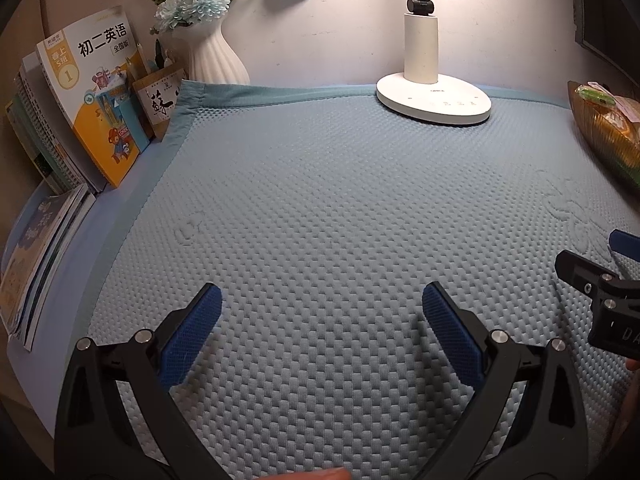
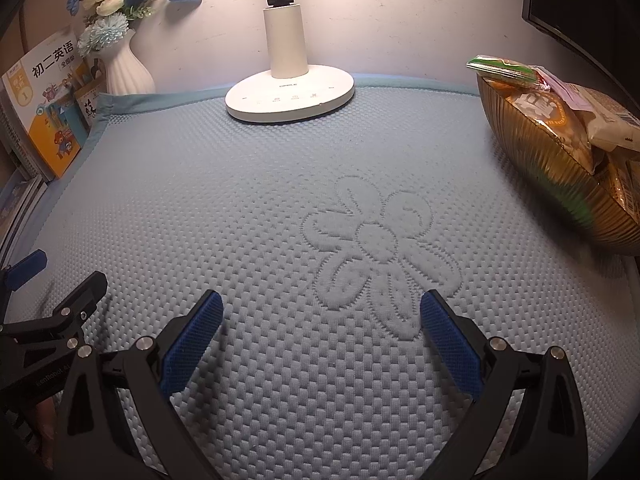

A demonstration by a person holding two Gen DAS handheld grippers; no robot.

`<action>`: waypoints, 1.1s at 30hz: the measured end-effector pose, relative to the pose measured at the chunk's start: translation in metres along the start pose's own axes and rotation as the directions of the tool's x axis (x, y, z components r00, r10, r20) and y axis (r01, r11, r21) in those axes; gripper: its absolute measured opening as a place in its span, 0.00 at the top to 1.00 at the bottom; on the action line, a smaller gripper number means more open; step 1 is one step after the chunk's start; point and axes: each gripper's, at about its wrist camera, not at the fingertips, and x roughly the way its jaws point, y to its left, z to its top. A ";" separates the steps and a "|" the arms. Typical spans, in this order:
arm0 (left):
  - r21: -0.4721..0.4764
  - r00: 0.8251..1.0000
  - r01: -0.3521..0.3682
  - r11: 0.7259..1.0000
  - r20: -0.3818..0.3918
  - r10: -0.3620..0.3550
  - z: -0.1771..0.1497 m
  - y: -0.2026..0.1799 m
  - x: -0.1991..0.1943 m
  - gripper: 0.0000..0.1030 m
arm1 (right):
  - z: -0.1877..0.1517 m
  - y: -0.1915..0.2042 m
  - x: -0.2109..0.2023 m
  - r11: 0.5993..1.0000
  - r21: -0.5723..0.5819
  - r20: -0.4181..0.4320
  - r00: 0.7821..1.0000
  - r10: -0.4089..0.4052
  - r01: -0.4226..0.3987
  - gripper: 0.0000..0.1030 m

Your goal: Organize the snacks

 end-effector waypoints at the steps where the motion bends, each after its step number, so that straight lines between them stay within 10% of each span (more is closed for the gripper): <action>1: -0.006 1.000 0.004 1.000 -0.003 -0.004 0.000 0.001 0.001 0.03 | 0.000 0.000 0.000 1.000 0.002 0.000 1.000 0.002 -0.002 0.05; 33: -0.109 0.995 0.083 0.990 -0.043 -0.088 0.000 0.020 0.011 0.03 | 0.001 -0.005 -0.008 0.999 0.038 0.030 0.999 -0.012 0.011 0.05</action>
